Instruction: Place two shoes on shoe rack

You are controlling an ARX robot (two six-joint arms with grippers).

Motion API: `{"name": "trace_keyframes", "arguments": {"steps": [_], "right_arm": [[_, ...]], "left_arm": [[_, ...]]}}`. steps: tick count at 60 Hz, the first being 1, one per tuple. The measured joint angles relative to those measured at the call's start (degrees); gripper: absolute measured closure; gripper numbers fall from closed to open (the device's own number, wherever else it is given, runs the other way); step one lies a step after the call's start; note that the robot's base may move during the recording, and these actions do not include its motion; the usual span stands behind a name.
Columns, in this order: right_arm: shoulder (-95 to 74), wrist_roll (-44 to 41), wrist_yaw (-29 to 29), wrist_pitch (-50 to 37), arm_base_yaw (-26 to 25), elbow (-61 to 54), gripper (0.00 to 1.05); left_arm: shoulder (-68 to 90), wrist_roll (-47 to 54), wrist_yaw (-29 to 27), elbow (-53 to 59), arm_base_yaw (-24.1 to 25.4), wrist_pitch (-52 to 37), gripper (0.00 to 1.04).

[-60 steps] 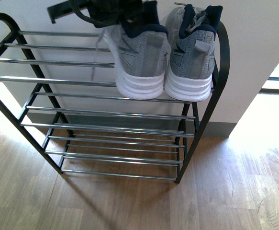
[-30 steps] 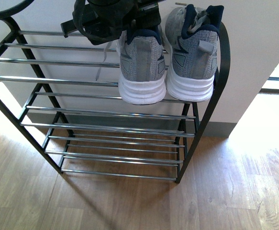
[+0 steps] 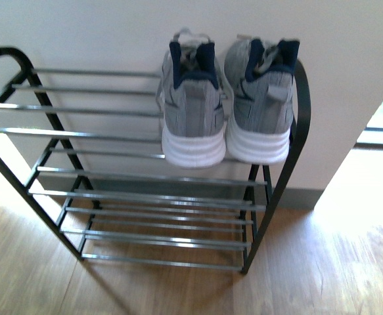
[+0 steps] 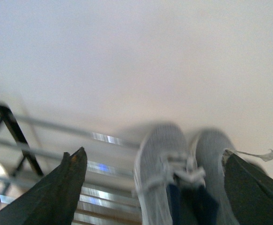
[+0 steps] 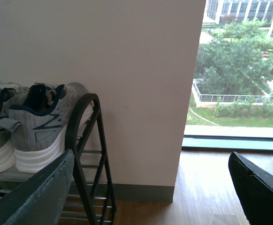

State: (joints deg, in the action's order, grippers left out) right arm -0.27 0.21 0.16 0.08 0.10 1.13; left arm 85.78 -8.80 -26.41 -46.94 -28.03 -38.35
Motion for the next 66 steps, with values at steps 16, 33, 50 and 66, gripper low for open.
{"name": "trace_keyframes", "arguments": {"steps": [16, 33, 50, 66], "right_arm": [[0.00, 0.00, -0.02, 0.00, 0.00, 0.00, 0.09], [0.00, -0.02, -0.02, 0.00, 0.00, 0.00, 0.09], [0.00, 0.00, -0.02, 0.00, 0.00, 0.00, 0.09], [0.00, -0.02, -0.02, 0.00, 0.00, 0.00, 0.09]], "left_arm": [[-10.99, 7.19, 7.02, 20.37, 8.22, -9.33, 0.80], [-22.32, 8.00, 13.57, 32.13, 14.99, -9.97, 1.04], [-32.28, 8.15, 18.23, 38.80, 19.67, -6.47, 1.04], [-42.21, 8.17, 22.21, 42.69, 23.28, -0.48, 1.04]]}}
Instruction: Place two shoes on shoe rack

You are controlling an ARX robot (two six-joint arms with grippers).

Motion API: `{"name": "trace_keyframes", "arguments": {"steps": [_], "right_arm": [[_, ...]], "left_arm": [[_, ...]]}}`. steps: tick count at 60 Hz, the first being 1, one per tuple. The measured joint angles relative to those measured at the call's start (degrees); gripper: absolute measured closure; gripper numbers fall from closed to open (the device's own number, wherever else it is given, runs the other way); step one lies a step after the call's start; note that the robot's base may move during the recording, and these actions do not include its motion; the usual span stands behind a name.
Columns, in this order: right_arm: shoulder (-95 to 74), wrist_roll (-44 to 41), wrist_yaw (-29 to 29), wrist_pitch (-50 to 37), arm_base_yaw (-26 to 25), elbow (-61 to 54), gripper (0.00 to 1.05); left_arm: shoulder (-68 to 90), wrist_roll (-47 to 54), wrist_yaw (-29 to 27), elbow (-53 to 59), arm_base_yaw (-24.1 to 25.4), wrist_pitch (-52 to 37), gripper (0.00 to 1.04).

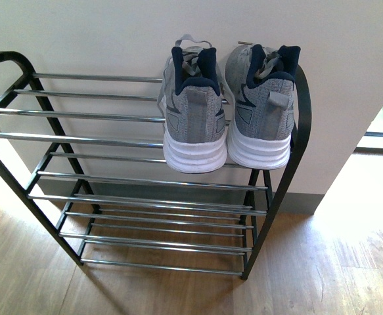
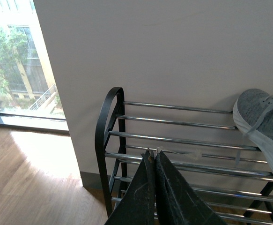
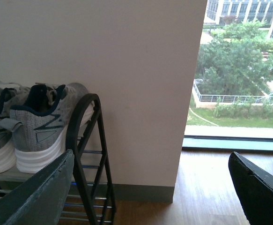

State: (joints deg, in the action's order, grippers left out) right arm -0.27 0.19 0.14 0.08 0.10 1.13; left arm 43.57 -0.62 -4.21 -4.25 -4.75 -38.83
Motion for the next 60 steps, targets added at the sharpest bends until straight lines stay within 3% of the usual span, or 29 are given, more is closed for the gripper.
{"name": "trace_keyframes", "arguments": {"steps": [3, 10, 60], "right_arm": [[0.00, 0.02, 0.00, 0.00, 0.00, 0.00, 0.09], [0.00, 0.02, 0.00, 0.00, 0.00, 0.00, 0.09], [0.00, 0.02, 0.00, 0.00, 0.00, 0.00, 0.09]], "left_arm": [[-1.77, 0.04, 3.21, 0.52, 2.29, 1.27, 1.04], [-3.30, 0.04, 3.67, 2.86, 4.50, -0.20, 1.04], [-27.67, 0.09, 4.20, 3.45, 4.50, 22.86, 1.04]]}}
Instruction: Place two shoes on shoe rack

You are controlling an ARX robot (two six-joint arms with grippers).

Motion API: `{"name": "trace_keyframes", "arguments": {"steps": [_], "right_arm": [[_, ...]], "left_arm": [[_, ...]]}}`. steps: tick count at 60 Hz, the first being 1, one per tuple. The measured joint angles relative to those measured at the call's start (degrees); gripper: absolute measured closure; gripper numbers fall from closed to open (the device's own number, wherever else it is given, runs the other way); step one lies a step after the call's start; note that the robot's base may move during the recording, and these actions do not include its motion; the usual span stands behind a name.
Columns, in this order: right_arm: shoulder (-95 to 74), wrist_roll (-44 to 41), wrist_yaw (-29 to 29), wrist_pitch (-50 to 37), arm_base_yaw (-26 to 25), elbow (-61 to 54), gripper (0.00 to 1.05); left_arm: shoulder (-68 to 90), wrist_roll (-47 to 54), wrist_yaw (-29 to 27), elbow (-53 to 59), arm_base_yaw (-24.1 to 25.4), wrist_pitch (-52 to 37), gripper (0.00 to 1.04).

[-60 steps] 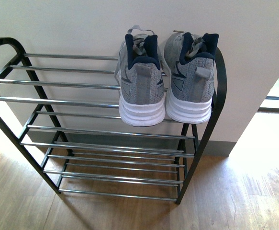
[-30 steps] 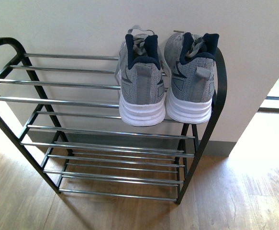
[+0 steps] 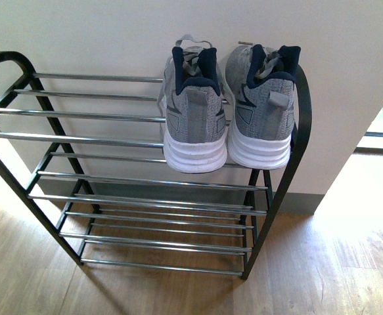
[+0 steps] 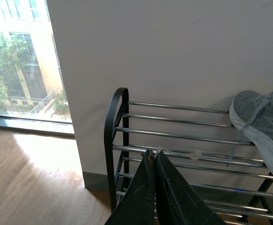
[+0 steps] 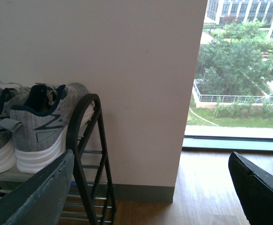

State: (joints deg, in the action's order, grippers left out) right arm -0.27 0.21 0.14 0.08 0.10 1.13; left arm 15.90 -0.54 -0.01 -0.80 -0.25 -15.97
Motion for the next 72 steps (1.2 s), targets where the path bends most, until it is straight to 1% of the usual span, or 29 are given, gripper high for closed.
{"name": "trace_keyframes", "arguments": {"steps": [18, 20, 21, 23, 38, 43, 47, 53, 54, 56, 58, 63, 64, 66, 69, 72], "right_arm": [[0.00, 0.00, 0.00, 0.00, 0.00, 0.00, 0.09], [0.00, 0.00, 0.00, 0.00, 0.00, 0.00, 0.09], [0.00, 0.00, 0.00, 0.00, 0.00, 0.00, 0.09], [0.00, -0.02, 0.00, 0.00, 0.00, 0.00, 0.09], [0.02, 0.00, -0.02, 0.00, -0.02, 0.00, 0.09], [-0.04, -0.02, -0.04, 0.00, 0.00, 0.00, 0.09], [0.02, 0.00, 0.04, 0.00, 0.00, 0.00, 0.09], [0.00, -0.02, -0.02, 0.00, -0.02, 0.00, 0.09], [0.00, -0.02, -0.02, 0.00, -0.02, 0.00, 0.09], [0.00, 0.00, -0.02, 0.00, 0.00, 0.00, 0.09], [0.00, -0.02, 0.02, 0.00, -0.02, 0.00, 0.09], [0.00, -0.02, -0.04, 0.00, 0.00, 0.00, 0.09], [0.00, -0.02, -0.07, 0.00, 0.00, 0.00, 0.09], [0.00, -0.02, 0.02, 0.00, 0.00, 0.00, 0.09], [0.00, 0.00, -0.02, 0.00, 0.00, 0.00, 0.09], [0.00, -0.02, -0.04, -0.02, -0.02, 0.00, 0.09]], "left_arm": [[-6.08, 0.00, 0.02, 0.00, 0.00, 6.05, 1.04], [-8.17, 0.00, 0.00, -0.02, 0.00, 8.90, 1.04], [-10.69, 0.02, 0.00, -0.02, 0.02, 12.50, 1.04], [-12.76, 0.02, 0.02, -0.02, 0.02, 14.71, 1.04], [-14.95, 0.07, 0.02, -0.02, 0.09, 15.98, 1.03], [-14.97, 0.07, 0.00, -0.02, 0.09, 15.98, 0.91], [-14.99, 0.07, 0.02, -0.02, 0.09, 15.98, 0.78], [-14.99, 0.07, -0.02, -0.02, 0.09, 15.98, 0.63], [-14.99, 0.07, -0.02, -0.02, 0.09, 15.98, 0.57], [-14.99, 0.07, -0.02, -0.02, 0.09, 15.98, 0.51], [-14.99, 0.07, 0.02, -0.02, 0.09, 15.98, 0.41], [-14.99, 0.07, 0.00, -0.02, 0.09, 15.98, 0.23], [-14.99, 0.07, 0.02, -0.02, 0.09, 15.98, 0.21], [-14.99, 0.07, 0.00, -0.02, 0.09, 15.98, 0.14], [-14.99, 0.13, -0.02, -0.02, 0.09, 15.98, 0.08], [-14.99, 0.15, 0.00, -0.02, 0.09, 15.98, 0.10]]}}
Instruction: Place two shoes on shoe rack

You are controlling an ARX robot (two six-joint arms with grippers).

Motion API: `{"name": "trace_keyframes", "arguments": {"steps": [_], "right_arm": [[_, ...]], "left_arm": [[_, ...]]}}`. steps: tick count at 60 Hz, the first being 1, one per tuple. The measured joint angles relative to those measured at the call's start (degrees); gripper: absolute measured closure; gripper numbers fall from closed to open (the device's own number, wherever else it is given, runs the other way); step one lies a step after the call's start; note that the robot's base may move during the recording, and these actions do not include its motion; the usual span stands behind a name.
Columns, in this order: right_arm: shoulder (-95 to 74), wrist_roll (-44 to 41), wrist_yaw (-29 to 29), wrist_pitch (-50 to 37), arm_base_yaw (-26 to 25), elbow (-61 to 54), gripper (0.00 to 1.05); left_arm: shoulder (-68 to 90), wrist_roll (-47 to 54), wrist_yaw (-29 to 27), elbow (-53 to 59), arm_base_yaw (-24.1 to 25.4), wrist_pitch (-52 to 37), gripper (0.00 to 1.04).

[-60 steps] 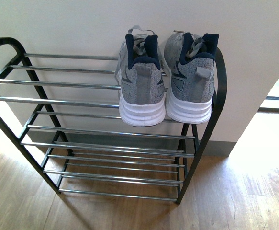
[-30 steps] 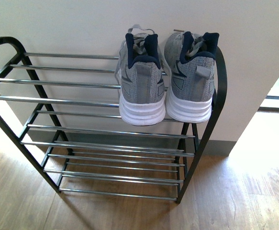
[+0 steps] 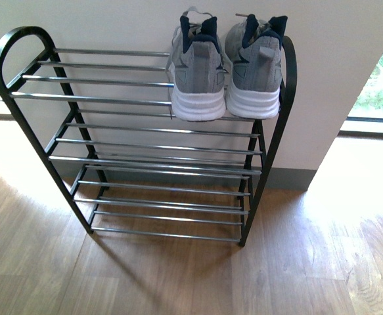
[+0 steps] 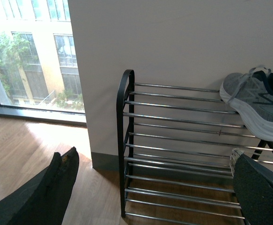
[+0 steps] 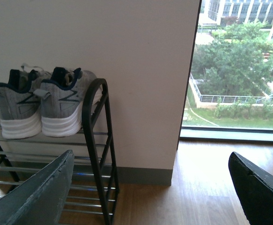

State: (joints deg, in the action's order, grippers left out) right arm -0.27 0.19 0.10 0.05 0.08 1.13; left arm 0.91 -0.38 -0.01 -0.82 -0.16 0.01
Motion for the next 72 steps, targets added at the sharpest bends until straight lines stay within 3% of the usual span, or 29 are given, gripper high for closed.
{"name": "trace_keyframes", "arguments": {"steps": [72], "right_arm": [[0.02, 0.00, 0.09, 0.02, 0.00, 0.00, 0.09]], "left_arm": [[-0.02, 0.02, 0.09, 0.00, 0.00, 0.00, 0.09]]}}
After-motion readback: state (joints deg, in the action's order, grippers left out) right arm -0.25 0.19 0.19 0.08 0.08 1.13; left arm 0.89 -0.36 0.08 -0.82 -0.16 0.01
